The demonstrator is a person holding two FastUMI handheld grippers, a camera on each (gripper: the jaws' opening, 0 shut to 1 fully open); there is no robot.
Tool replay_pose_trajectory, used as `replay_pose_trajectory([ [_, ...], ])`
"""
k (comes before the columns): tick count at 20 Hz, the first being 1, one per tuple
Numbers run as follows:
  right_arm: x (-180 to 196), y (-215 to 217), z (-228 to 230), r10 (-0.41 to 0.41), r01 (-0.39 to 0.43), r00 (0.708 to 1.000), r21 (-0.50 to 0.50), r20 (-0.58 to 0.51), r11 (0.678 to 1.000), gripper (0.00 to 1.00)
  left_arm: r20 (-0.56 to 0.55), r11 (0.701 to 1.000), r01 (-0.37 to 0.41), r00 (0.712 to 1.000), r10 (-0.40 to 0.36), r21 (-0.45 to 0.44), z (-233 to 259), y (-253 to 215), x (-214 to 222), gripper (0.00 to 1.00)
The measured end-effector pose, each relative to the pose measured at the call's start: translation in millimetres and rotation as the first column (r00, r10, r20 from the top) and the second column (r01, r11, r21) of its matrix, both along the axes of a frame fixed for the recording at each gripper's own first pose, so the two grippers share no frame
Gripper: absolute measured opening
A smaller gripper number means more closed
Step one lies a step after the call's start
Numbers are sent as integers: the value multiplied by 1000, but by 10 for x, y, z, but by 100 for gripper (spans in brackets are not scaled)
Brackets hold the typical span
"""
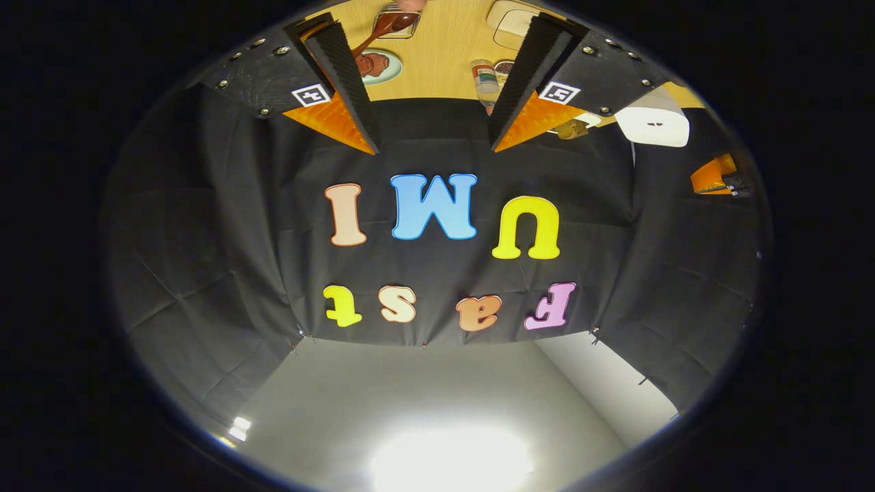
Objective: Close the left gripper, press the button to open the rice cooker; take a wooden spoon from the chopstick holder with the right hand, scoop a spoonful of rice and pour it into the rice cooker, then put the wooden spoon back into the chopstick holder.
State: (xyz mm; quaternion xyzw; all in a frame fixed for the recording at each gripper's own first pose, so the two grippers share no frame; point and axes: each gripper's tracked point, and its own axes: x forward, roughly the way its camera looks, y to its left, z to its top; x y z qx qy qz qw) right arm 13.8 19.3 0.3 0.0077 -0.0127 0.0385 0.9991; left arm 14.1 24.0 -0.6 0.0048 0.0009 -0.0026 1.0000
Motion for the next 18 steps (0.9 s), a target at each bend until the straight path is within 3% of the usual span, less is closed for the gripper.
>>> replay_pose_trajectory([
  [1, -8, 17, 6, 1, -1, 1000, -6, 2, 1000, 95, 6, 1000, -25, 1000, 25, 6, 2, 127, 84, 14],
  [3, -42, 62, 23, -3, 3, 1000, -13, 5, 1000, 95, 2, 1000, -30, 1000, 30, 0, -54, 183, 95, 8],
  [18, -254, 180, 51, -152, 153, 988, -33, 8, 988, 95, -171, 993, -96, 982, 83, -66, -986, 1218, 844, 8],
])
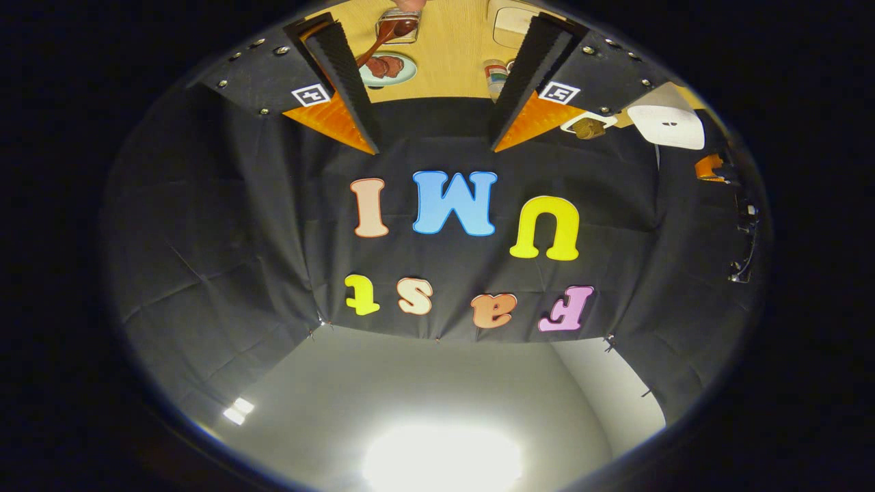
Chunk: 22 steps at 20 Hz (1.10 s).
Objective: Close the left gripper, press the button to open the rice cooker; take a wooden spoon from the chopstick holder with the right hand, scoop a spoonful of rice and pour it into the rice cooker, then put the wooden spoon back into the chopstick holder.
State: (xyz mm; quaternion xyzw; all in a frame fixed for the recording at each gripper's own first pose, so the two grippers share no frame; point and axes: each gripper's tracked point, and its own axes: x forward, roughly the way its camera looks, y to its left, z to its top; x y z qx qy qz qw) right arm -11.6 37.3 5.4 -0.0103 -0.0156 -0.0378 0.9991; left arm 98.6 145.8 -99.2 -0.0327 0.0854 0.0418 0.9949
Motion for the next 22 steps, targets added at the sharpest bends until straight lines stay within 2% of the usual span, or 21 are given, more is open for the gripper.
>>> replay_pose_trajectory([
  [8, -90, 64, -64, -73, 72, 997, -25, -21, 997, 95, -154, 998, 31, 987, -39, -58, -890, 128, 330, 8],
  [16, -140, 103, -20, -99, 96, 994, -74, -38, 993, 93, -272, 997, 11, 962, -33, -81, -1578, 246, 538, 9],
  [22, -134, 98, 13, -95, 92, 995, -84, -34, 992, 95, -282, 997, 6, 959, -28, -78, -1680, 245, 523, 9],
])
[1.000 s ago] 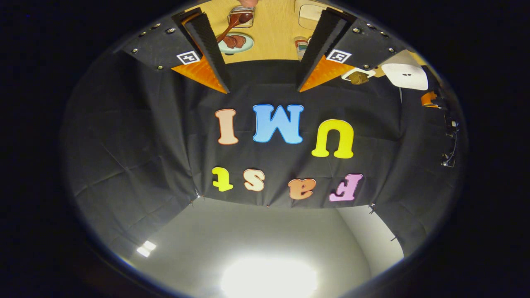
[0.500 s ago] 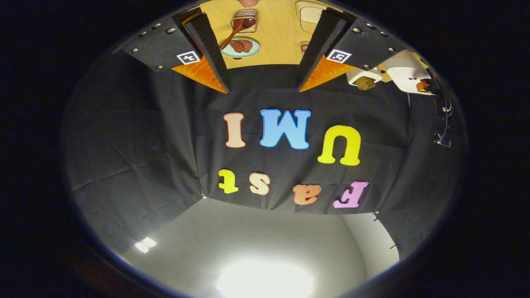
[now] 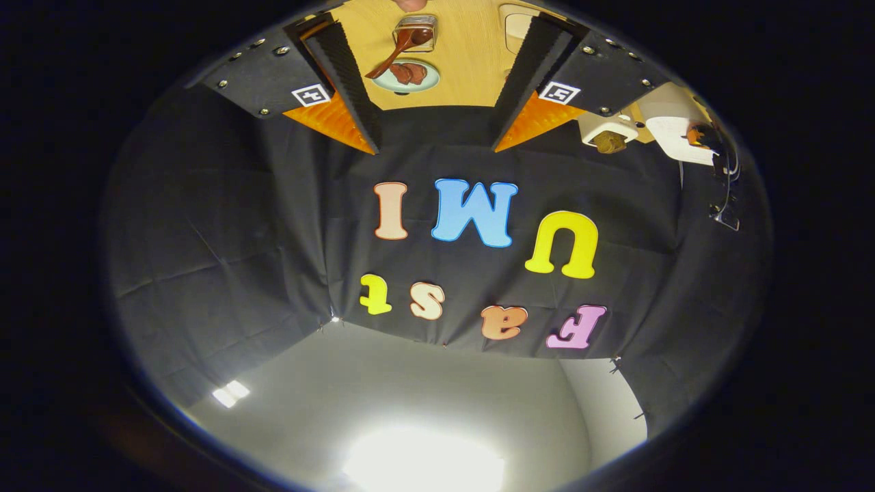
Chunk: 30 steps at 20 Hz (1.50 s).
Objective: Close the left gripper, press the button to open the rice cooker; take a wooden spoon from the chopstick holder with the right hand, scoop a spoonful of rice and pour it into the rice cooker, then put the wooden spoon back into the chopstick holder.
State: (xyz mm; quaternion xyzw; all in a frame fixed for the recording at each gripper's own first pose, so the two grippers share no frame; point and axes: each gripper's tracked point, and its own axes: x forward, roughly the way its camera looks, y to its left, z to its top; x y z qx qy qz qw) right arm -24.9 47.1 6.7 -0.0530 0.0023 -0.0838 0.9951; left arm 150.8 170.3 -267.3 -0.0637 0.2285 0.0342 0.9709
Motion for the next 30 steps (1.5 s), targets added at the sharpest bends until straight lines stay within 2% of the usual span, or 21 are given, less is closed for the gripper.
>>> replay_pose_trajectory([
  [3, 23, 19, -20, 11, -11, 1000, 18, 1, 1000, 95, -33, 1000, -16, 999, 17, 19, -33, -17, -27, 9],
  [8, 75, -72, -56, 18, -18, 1000, 21, -19, 1000, 95, -23, 996, -36, 999, 37, 78, 147, 16, -66, 9],
  [15, 126, -439, -110, -6, 8, 999, 45, -43, 999, 95, 121, 983, -113, 988, 96, 144, 924, 188, 39, 8],
  [19, 193, -602, -150, -7, 9, 999, 62, -40, 998, 95, 157, 987, -125, 982, 108, 101, 1208, 59, 17, 8],
  [24, 276, -790, -212, 4, -1, 999, 64, -42, 998, 95, 304, 982, -145, 947, 103, 120, 1830, -209, -252, 7],
  [28, 364, -951, -303, 9, -5, 999, 84, -50, 996, 95, 390, 986, -96, 920, 37, 133, 2348, -600, -501, 11],
  [30, 428, -1030, -353, 8, -3, 999, 95, -53, 996, 95, 415, 986, -98, 909, 34, 134, 2509, -736, -622, 50],
])
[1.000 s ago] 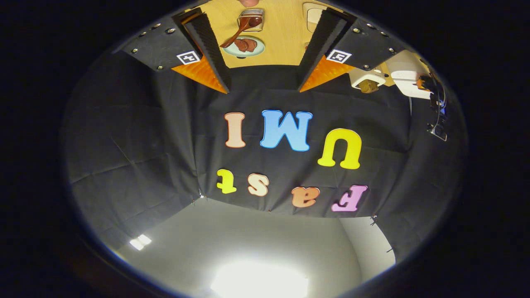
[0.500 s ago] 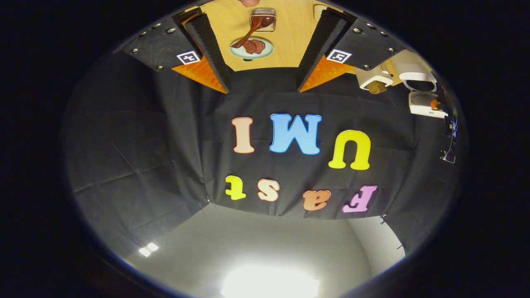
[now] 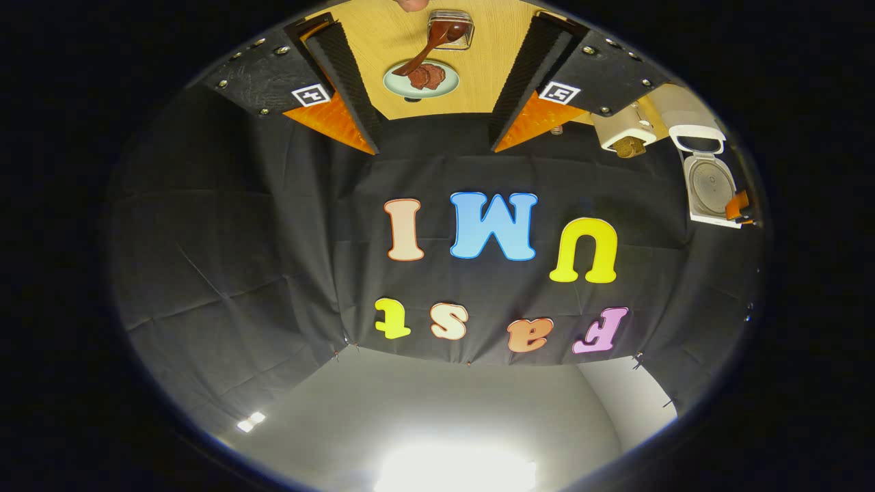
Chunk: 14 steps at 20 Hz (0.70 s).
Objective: Close the left gripper, press the button to open the rice cooker; take a wooden spoon from the chopstick holder with the right hand, scoop a spoonful of rice and pour it into the rice cooker, then put the wooden spoon back into the chopstick holder.
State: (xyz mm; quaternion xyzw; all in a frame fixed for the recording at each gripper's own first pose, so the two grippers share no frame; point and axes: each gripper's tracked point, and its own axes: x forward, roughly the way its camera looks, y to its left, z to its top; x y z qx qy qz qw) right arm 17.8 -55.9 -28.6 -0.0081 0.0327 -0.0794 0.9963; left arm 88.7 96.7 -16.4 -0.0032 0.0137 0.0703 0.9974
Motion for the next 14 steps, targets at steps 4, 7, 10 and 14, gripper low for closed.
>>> replay_pose_trajectory([
  [4, 175, -129, -129, 0, 1, 1000, 15, -19, 1000, 95, 25, 1000, 19, 999, -19, 22, 158, -327, -222, 94],
  [7, 328, -231, -258, 0, 1, 999, 33, -50, 999, 95, 25, 999, 36, 999, -36, 19, 195, -463, -319, 91],
  [10, 460, -335, -415, -1, 6, 997, 58, -82, 998, 95, 32, 999, 41, 999, -42, 23, 256, -547, -456, 90],
  [14, 636, -438, -722, -1, 17, 989, 104, -146, 994, 95, 41, 999, 35, 998, -36, 36, 367, -564, -604, 95],
])
